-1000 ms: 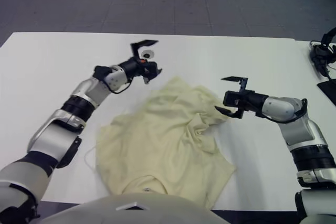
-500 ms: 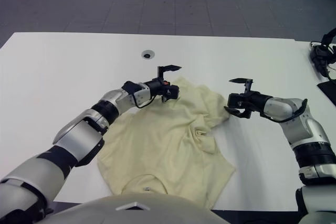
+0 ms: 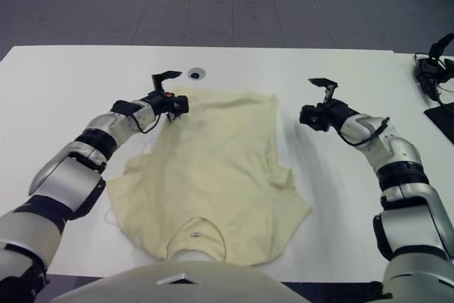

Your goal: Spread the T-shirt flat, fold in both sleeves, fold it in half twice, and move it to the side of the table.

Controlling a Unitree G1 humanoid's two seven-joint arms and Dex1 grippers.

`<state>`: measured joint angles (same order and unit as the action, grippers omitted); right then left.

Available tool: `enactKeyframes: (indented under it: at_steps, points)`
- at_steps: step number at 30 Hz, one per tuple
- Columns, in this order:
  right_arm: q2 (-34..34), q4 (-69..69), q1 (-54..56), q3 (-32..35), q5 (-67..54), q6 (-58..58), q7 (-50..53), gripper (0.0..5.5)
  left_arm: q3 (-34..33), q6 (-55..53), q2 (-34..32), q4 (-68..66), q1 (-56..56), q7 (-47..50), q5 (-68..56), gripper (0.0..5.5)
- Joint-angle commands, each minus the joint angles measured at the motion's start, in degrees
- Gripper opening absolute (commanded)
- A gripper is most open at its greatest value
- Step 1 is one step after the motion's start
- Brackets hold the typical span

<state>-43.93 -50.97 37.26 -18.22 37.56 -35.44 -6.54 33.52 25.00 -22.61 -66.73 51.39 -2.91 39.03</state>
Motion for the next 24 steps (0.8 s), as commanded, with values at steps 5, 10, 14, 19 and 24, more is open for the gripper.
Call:
enactKeyframes:
  at_steps: [5,10,14,19,24]
  points:
    - [4.42,-5.09,5.56,2.96,-4.78,-6.06,9.51,5.40,-3.53,1.27,-0.28,4.03,-6.44,3.24,-3.36,5.37]
    - [4.25,7.14,-1.77,5.95,-17.53,-9.89,-1.36,5.40,-12.66,3.44,-3.63,15.67,-8.82,5.38,-11.15,5.37]
    - [4.87,24.98,-12.15,10.70,-35.05,-6.48,-8.68,5.40,-25.29,-2.52,-8.18,45.67,-21.15,0.24,-23.62,5.37]
    - [5.46,39.77,-24.21,16.29,-46.13,-2.98,-8.16,5.40,-41.33,-18.15,-7.06,86.60,-49.85,-2.86,-41.43,5.37]
    - [6.07,49.42,-33.60,19.69,-56.66,2.36,-7.92,5.40,-41.16,-21.11,1.27,103.48,-77.89,1.13,-56.11,5.37]
